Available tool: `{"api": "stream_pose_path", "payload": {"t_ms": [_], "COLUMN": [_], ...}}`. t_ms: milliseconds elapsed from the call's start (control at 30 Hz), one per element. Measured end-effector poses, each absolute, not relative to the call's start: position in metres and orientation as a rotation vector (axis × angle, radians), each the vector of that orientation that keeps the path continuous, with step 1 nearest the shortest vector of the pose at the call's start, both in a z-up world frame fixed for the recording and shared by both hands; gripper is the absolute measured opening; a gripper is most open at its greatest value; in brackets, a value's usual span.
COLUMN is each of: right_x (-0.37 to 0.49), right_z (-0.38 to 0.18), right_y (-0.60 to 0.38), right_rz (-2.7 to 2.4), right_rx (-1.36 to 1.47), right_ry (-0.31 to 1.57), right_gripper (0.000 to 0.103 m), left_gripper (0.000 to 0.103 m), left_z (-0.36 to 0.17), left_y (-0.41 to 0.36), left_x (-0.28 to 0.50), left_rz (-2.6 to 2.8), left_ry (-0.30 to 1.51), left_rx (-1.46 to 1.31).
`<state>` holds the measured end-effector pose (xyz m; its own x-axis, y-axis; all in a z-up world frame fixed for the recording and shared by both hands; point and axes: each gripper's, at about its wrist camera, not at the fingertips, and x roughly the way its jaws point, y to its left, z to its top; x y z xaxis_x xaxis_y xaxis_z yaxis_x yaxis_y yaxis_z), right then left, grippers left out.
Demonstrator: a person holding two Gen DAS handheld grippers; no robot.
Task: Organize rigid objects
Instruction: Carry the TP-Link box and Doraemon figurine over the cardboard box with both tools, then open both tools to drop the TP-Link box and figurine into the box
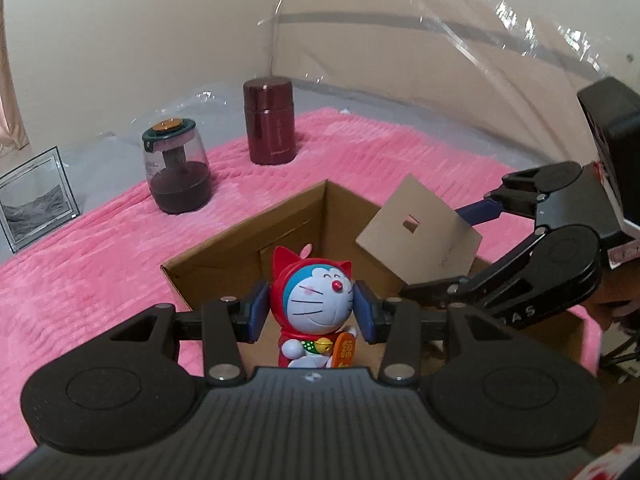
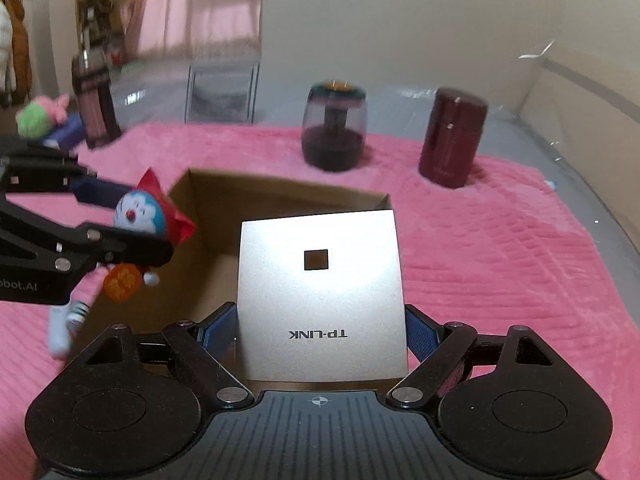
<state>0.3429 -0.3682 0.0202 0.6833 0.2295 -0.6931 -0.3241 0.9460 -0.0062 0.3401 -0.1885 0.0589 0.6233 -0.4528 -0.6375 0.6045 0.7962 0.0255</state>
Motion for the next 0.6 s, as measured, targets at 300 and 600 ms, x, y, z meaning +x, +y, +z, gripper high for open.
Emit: {"api": "stream_pose_path", "payload": {"t_ms": [300,600], "right_x": [0.379,0.403], "right_z": [-0.019,-0.047], "right_y": [-0.342,-0.326], "right_rz": [0.330,0.355], "right_rx": [-0.345,-0.415], "right_ry": [0.839,0.897], "right_gripper": [0.083,0.083], "left_gripper": [0.039,0.039], "left_z": [0.027,0.005], "left_y": [-0.198,-0.208], "left_x": [0.380,0.394], "left_rz": [-0.594,-0.589], "left_ry": [0.711,0.746], "left_rx": [0.326,0.409]}}
